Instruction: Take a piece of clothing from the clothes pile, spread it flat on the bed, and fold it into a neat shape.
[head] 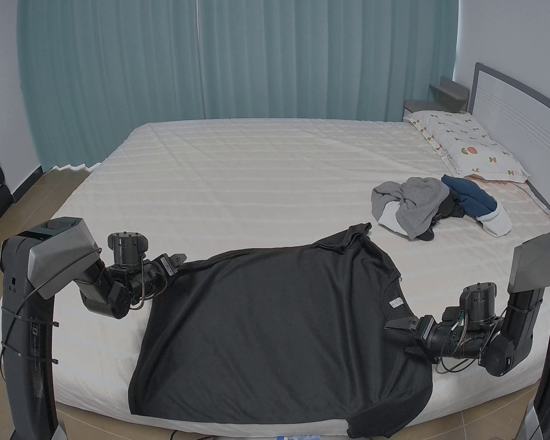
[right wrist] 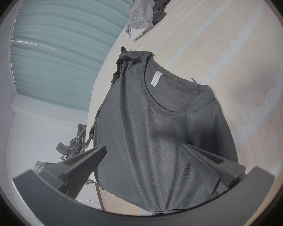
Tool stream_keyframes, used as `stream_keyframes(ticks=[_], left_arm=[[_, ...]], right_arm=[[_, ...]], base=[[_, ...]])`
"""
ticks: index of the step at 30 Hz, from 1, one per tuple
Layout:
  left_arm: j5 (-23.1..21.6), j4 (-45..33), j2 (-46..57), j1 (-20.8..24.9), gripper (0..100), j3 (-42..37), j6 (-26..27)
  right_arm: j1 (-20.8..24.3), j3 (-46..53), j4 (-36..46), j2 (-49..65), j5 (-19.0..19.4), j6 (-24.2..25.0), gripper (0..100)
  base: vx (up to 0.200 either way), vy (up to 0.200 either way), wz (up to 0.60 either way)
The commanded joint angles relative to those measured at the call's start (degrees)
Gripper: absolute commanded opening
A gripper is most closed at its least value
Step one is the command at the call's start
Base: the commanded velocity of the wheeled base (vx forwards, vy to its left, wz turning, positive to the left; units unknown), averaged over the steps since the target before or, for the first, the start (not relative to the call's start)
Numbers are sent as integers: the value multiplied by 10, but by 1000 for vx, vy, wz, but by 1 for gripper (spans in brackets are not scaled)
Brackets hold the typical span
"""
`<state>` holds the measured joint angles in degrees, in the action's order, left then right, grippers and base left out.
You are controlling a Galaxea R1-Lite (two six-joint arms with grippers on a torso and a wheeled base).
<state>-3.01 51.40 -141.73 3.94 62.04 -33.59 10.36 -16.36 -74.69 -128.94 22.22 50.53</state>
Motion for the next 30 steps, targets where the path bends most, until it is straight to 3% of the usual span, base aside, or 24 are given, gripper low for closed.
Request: stream_keyframes(ticks=[1,4,5,12,23,30], left_arm=[[-2,-2,-5,0,100,6,0],[-4,-4,-14,0,100,15,-1],[-4,-4,-16,0,0,18,-1],[4,-1,-32,-2,0,45,-2],[13,-1,-55,-27,0,115,-52],[39,-5,-107,-36,0,192,-53]], right_arm=[[0,-1,0,-1,0,0,100],[0,-2,0,-1,0,0,100],[0,-2,-1,-1,0,0,100],[0,-1,-1,-1,0,0,100],[0,-1,-1,-1,0,0,100],[0,-1,-1,-1,0,0,100]], base=[[0,0,0],[0,0,0],[0,0,0],[0,0,0],[0,0,0],[0,0,0]])
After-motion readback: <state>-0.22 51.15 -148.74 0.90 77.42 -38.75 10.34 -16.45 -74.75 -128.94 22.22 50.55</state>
